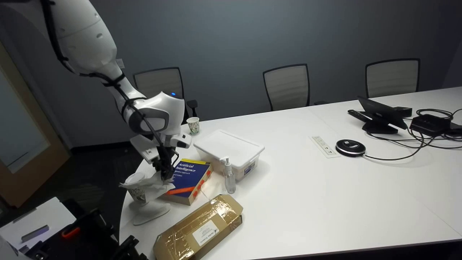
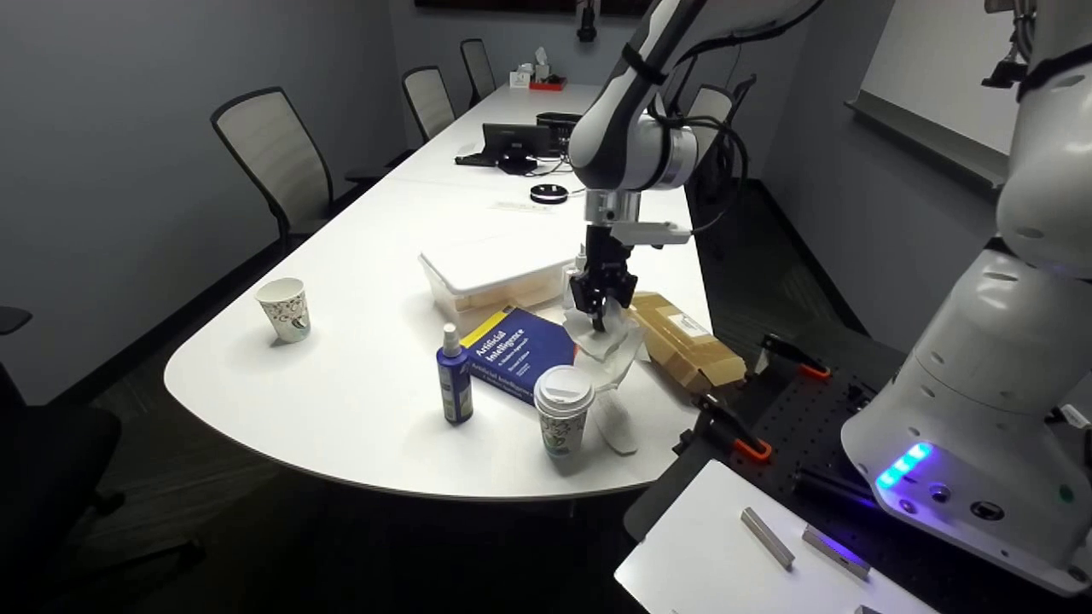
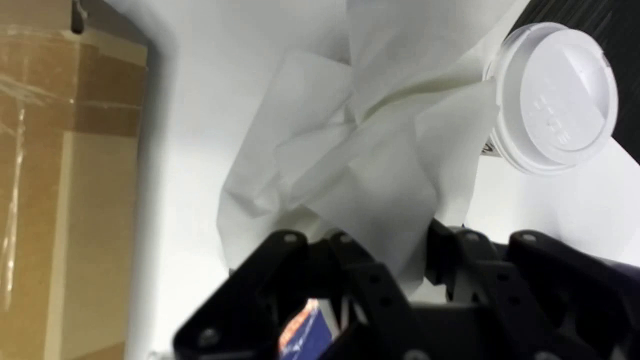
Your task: Use the napkin to wipe the top of the blue book.
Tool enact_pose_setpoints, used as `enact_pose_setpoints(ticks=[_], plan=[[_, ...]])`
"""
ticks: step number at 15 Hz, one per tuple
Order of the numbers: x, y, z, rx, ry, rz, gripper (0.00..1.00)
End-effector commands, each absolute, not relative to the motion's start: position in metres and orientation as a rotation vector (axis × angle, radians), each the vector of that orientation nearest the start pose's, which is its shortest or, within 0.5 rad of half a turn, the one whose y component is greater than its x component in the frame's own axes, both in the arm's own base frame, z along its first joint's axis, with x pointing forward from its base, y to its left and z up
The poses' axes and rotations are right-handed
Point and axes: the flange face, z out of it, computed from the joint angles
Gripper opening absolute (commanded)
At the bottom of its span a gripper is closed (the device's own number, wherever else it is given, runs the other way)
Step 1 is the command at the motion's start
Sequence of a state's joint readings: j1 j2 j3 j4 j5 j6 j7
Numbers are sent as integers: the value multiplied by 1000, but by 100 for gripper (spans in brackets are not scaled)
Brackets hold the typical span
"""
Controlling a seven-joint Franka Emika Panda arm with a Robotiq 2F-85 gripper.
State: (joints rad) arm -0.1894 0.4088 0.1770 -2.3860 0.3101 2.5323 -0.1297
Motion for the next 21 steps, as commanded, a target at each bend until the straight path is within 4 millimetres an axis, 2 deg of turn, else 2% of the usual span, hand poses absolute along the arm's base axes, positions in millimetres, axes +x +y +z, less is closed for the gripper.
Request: enact_pose_setpoints(ticks=[1, 4, 6, 11, 15, 21], plan=[[487, 24, 166, -2914, 113, 238, 3], [508, 47, 164, -2939, 7, 178, 3], [516, 54, 159, -2952, -37, 160, 3], [530, 47, 135, -2980, -46, 130, 3], [544, 40, 115, -2950, 31, 42, 3], [561, 45, 85, -2925, 87, -46, 3]])
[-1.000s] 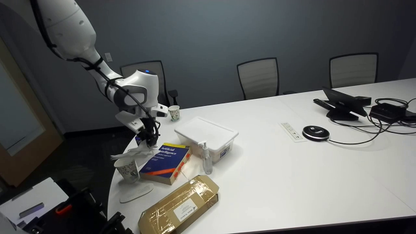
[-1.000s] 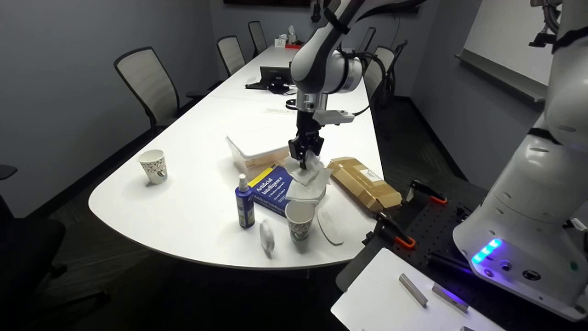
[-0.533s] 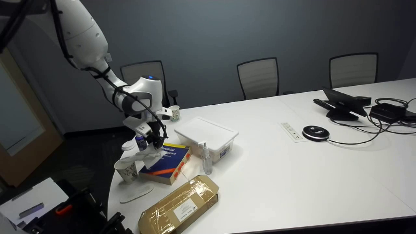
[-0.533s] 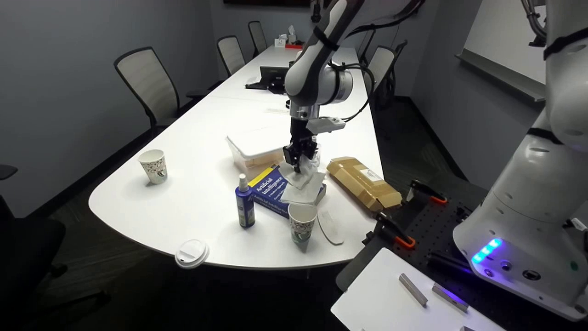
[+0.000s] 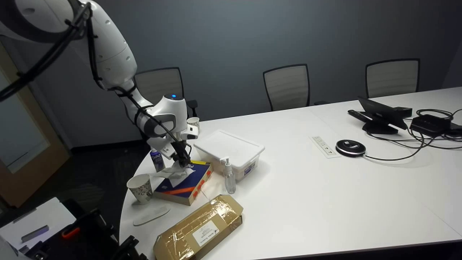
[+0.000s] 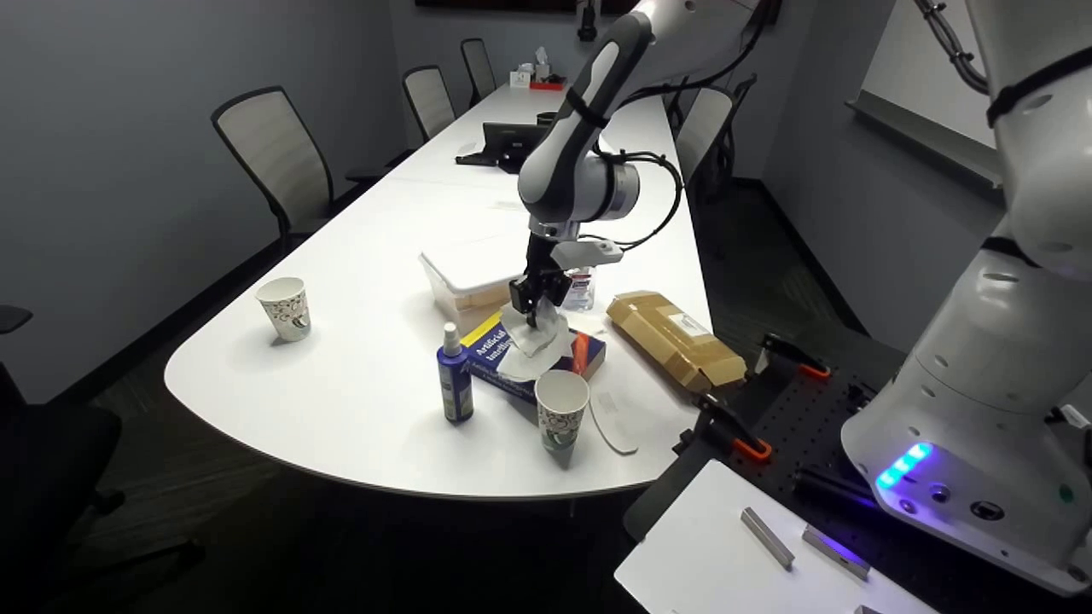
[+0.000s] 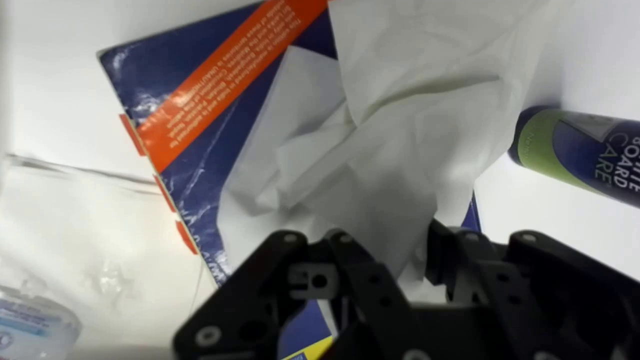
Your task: Use the napkin to wipe the top of the blue book.
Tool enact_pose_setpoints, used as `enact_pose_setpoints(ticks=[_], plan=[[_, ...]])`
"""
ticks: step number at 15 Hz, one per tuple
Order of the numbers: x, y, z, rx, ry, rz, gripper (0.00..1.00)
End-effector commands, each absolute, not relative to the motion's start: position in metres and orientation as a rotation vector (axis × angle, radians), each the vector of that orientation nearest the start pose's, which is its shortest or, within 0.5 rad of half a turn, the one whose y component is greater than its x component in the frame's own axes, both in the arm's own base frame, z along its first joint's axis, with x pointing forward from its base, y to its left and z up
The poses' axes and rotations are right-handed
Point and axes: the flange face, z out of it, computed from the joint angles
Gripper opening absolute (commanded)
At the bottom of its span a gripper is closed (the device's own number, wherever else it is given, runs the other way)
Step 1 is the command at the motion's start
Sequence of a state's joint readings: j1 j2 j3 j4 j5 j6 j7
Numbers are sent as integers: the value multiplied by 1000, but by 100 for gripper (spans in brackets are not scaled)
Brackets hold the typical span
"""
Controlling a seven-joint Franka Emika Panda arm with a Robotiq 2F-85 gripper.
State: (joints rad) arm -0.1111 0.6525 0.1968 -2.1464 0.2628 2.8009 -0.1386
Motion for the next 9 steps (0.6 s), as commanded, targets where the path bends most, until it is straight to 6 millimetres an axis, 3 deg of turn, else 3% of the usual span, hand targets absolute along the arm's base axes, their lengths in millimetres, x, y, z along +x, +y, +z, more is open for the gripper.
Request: enact_pose_setpoints(ticks=[1, 6, 9], plan=[[561, 45, 77, -2937, 83, -53, 3], [565, 53, 47, -2942, 54, -57, 3], [577, 62, 39, -2925, 14, -54, 3]])
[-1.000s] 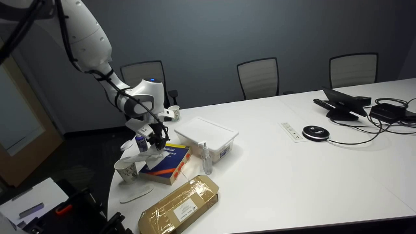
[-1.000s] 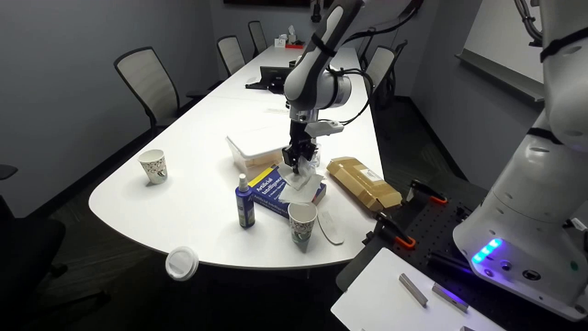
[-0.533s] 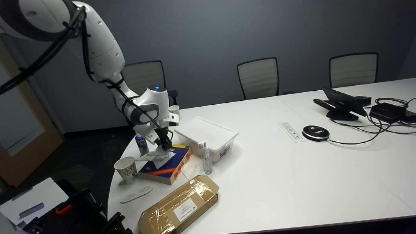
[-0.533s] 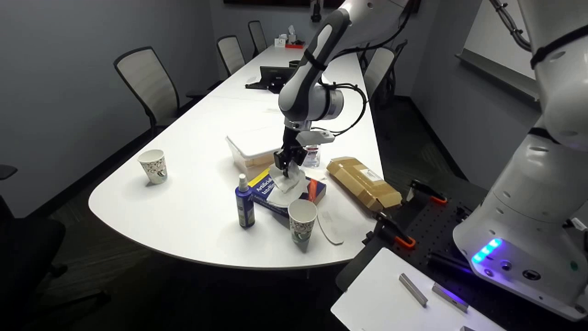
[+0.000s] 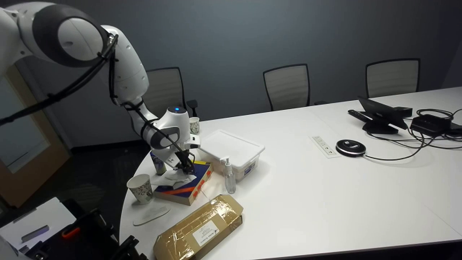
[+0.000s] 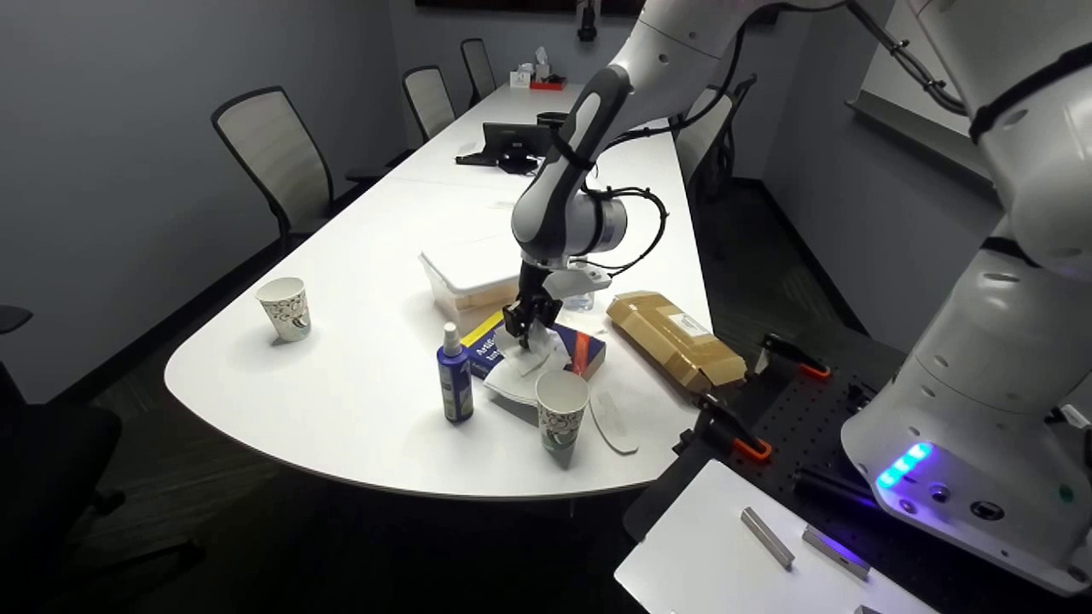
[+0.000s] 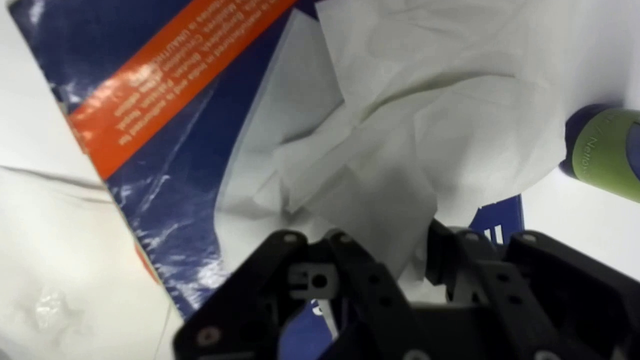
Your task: Use the napkin to wipe the top of the blue book.
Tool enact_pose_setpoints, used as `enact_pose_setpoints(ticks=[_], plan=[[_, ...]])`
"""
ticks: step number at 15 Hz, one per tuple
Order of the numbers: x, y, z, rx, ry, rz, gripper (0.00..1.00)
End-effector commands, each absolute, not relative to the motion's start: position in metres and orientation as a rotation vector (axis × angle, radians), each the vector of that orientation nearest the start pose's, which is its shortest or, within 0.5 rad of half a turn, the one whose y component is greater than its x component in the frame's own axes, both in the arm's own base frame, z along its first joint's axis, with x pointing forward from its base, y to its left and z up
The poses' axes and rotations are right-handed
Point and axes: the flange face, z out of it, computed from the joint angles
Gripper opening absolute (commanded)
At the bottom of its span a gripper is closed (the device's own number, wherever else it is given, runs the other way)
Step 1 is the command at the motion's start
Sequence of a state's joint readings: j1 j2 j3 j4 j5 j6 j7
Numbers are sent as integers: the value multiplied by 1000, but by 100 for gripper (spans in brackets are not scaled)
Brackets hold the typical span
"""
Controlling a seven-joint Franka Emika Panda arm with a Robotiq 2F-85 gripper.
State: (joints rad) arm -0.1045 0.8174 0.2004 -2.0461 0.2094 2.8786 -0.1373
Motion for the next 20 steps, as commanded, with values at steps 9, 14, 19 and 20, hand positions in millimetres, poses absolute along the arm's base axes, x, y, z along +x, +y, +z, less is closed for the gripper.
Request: enact_pose_setpoints(ticks=[9, 14, 19, 20], plan=[[626, 78, 60, -2924, -46, -178, 3], [620, 28, 51, -2966, 53, -177, 3], [598, 8, 47, -2933, 118, -90, 3], [591, 9, 45, -2919, 120, -56, 3]])
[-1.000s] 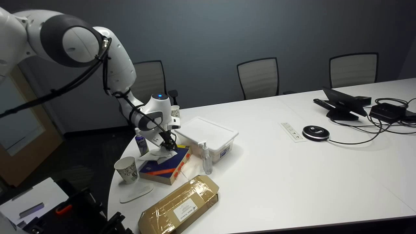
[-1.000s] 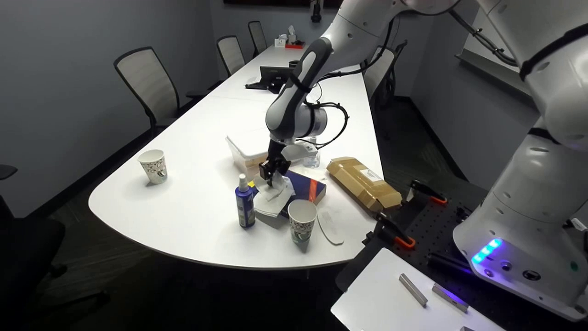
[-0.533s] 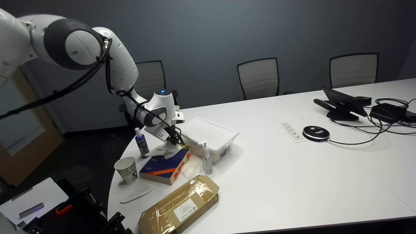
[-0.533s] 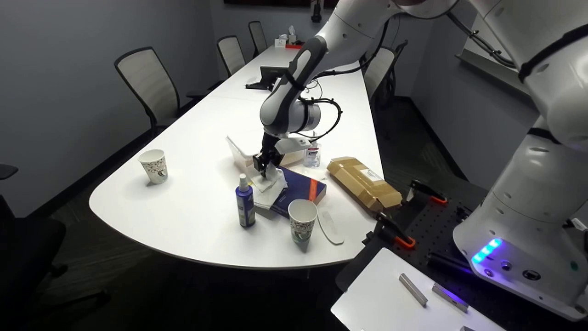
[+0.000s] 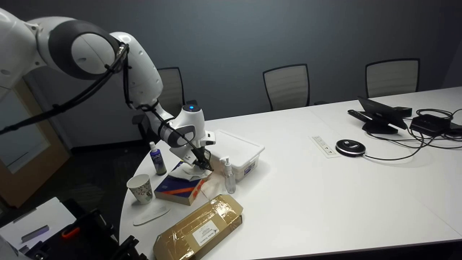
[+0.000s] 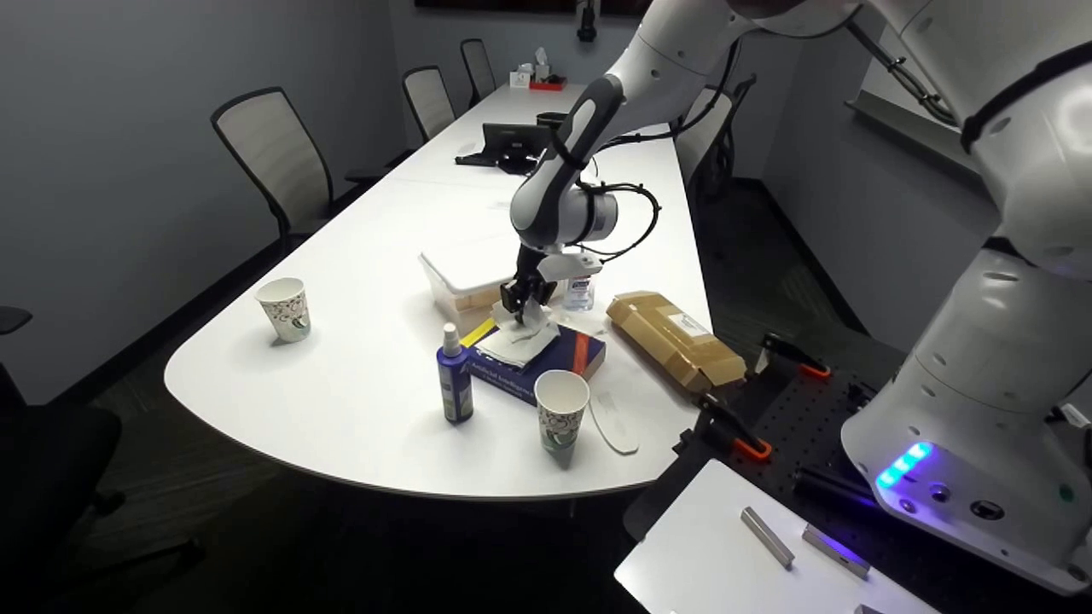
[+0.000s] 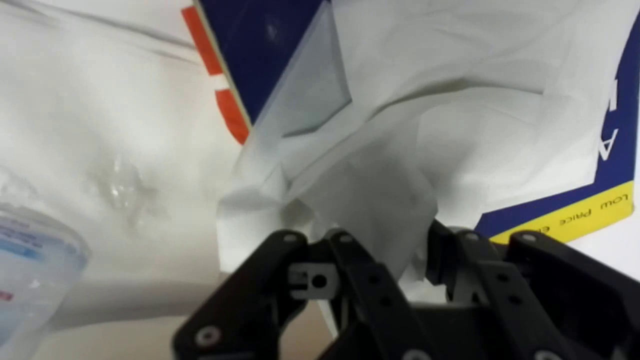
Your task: Use the napkin to wipe the top of the blue book.
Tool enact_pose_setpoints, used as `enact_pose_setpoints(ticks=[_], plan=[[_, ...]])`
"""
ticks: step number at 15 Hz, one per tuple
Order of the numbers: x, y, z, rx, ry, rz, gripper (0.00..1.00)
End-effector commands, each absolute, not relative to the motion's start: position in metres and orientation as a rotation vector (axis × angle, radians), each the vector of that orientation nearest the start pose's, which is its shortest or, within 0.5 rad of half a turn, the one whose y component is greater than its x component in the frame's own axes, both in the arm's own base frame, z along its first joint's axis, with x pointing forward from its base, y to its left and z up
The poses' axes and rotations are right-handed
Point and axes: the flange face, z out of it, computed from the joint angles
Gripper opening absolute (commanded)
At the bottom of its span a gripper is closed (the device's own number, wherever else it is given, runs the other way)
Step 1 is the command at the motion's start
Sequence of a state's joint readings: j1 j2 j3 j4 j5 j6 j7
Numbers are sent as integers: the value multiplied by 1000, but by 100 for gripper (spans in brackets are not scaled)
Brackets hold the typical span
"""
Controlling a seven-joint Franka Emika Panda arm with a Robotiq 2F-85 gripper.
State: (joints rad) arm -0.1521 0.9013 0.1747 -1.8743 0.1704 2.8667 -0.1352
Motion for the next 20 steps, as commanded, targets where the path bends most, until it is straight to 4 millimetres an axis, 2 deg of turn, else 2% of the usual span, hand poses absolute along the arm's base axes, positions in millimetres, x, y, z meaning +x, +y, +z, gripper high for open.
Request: enact_pose_setpoints(ticks=[1, 3, 6, 11, 13, 15, 17, 20], plan=[[583, 13, 42, -2906, 120, -20, 3], [570, 22, 38, -2880, 120, 32, 3], [560, 43, 36, -2830, 97, 66, 3], [564, 68, 34, -2810, 43, 88, 3], [569, 62, 37, -2826, 52, 69, 3], [575, 47, 42, -2842, 83, 37, 3], [579, 27, 45, -2861, 123, 11, 3], [574, -7, 45, -2878, 202, 0, 3]])
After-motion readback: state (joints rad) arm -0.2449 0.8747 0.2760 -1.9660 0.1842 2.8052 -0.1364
